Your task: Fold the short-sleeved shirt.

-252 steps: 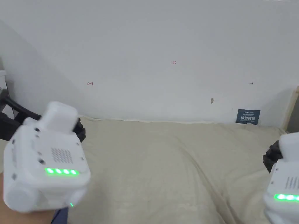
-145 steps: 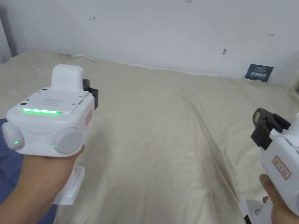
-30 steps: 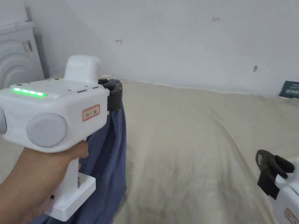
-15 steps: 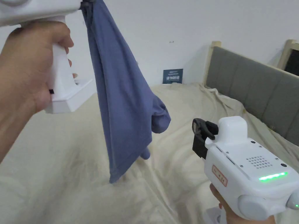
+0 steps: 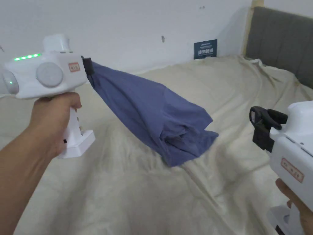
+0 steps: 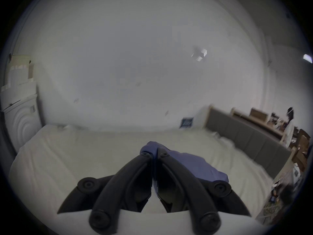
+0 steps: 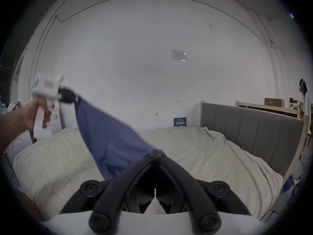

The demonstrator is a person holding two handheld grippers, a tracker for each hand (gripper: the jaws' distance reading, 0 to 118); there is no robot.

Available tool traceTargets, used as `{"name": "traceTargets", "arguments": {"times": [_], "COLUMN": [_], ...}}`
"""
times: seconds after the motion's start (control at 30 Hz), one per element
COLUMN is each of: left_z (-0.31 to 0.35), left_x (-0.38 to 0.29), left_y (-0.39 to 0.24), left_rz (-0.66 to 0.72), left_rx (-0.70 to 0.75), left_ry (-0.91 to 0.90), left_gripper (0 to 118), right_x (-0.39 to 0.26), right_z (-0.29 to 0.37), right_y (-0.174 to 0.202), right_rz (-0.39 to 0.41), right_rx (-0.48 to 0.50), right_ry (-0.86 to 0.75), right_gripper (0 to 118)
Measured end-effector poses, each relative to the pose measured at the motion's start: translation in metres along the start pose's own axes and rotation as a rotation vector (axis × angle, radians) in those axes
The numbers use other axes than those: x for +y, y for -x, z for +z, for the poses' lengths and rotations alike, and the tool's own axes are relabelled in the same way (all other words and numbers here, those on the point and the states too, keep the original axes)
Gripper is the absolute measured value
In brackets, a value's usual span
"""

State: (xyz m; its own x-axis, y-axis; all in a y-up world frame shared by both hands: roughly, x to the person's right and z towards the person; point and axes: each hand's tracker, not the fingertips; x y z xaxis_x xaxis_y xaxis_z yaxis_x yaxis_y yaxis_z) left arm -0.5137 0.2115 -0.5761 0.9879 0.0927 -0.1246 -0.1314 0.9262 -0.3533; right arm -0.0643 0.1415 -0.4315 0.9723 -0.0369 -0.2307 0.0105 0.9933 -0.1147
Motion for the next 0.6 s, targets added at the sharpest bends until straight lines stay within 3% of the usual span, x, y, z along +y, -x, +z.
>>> {"name": "traceTargets", "arguments": {"times": [0.13,0.37,0.6], "left_z": [-0.031,-0.015,-0.011], "left_x": [-0.081,-0.166,-0.208], "left_y": [0.079,0.178,0.198], "left_rz": [-0.024,-0.024,0.011], "left_rx": [0.126,0.279,0.287], "left_ry": [0.181,0.358,0.43], "left_gripper": [5,5,5], "right_x": [-0.014,-0.033,-0.048], "right_z": [-0.011,-0.047,-0.073], "right_y": [0.027,0.073,0.107], "right_rz": [0.007,0.01,0.018], "right_rx": [0.032,0.088,0.127], "right_ry": [0.036,0.1,0.158], "right_gripper": [0,0,0]}}
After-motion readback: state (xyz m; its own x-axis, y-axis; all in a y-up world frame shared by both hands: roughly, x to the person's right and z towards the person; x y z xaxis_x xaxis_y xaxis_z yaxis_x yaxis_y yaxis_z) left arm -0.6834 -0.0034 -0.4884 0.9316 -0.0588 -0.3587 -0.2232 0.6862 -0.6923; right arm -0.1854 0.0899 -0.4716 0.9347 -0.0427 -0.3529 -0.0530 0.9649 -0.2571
